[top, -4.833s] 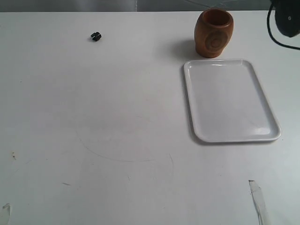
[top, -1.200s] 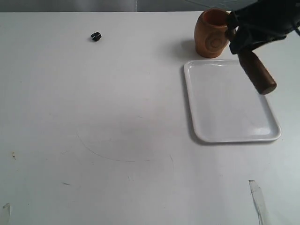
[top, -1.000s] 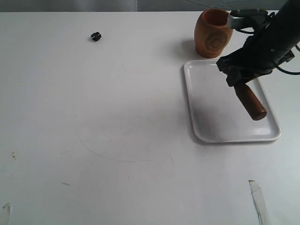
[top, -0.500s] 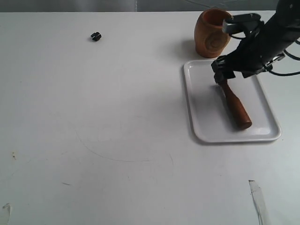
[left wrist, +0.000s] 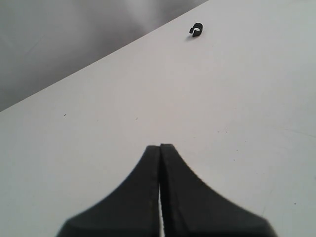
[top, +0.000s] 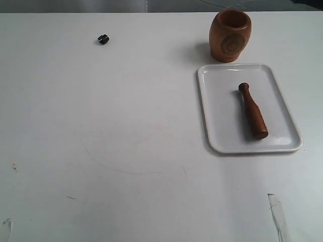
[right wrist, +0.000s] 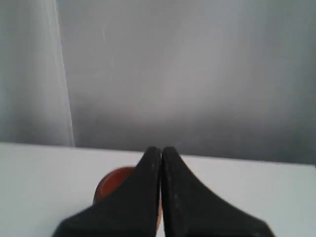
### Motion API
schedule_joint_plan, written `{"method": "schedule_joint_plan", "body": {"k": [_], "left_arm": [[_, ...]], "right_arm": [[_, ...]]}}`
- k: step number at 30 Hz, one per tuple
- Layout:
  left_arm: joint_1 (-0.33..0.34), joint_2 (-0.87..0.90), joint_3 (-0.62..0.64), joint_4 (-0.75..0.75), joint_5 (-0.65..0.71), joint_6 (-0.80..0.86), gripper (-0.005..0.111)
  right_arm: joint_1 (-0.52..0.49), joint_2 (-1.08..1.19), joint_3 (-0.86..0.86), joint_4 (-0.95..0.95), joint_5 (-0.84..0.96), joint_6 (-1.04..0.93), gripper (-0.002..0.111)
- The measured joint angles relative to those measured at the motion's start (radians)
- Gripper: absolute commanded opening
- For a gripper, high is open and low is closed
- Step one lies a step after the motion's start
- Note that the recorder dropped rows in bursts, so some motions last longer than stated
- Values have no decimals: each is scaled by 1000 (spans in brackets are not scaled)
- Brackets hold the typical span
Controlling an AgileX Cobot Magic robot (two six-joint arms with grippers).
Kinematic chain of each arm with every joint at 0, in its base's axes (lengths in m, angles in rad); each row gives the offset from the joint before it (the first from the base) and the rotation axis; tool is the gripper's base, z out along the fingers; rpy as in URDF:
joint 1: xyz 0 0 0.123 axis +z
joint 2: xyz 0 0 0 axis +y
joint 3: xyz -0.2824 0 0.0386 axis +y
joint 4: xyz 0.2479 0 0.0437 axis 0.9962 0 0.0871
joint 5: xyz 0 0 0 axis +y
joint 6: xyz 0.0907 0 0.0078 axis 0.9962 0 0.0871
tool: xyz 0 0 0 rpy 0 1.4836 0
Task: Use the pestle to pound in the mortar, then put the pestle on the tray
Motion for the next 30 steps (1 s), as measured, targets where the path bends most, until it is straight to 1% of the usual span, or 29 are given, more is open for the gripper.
{"method": "schedule_joint_plan", "body": {"k": [3,4,8,9,12,15,18,20,21,22,25,26,27,28,30], "left_arm": [[0,0,0,0,0,0,0],[0,0,0,0,0,0,0],[0,0,0,0,0,0,0],[0,0,0,0,0,0,0],[0,0,0,0,0,0,0],[0,0,0,0,0,0,0],[0,0,0,0,0,0,0],[0,0,0,0,0,0,0],[0,0,0,0,0,0,0],[0,0,0,0,0,0,0],[0,0,0,0,0,0,0],[0,0,0,0,0,0,0],[0,0,0,0,0,0,0],[0,0,0,0,0,0,0],[0,0,0,0,0,0,0]], "right_arm": [[0,-151,115,-2,-98,0,0],[0,-241,174,-8,-117,12,0],[0,-423,283,-47,-118,77,0],[0,-516,336,-72,-118,137,0],[0,-659,408,-128,-116,215,0],[0,-876,526,-254,-116,349,0],[0,-1040,612,-362,-121,467,0],[0,-1146,648,-462,-125,557,0],[0,-1201,650,-560,-118,649,0],[0,-1231,650,-657,-115,740,0],[0,-1238,652,-856,-122,906,0],[0,-1238,652,-949,-124,986,0],[0,-1238,652,-995,-124,1031,0],[0,-1238,652,-1067,-125,1126,0],[0,-1238,652,-1117,-117,1214,0]]}}
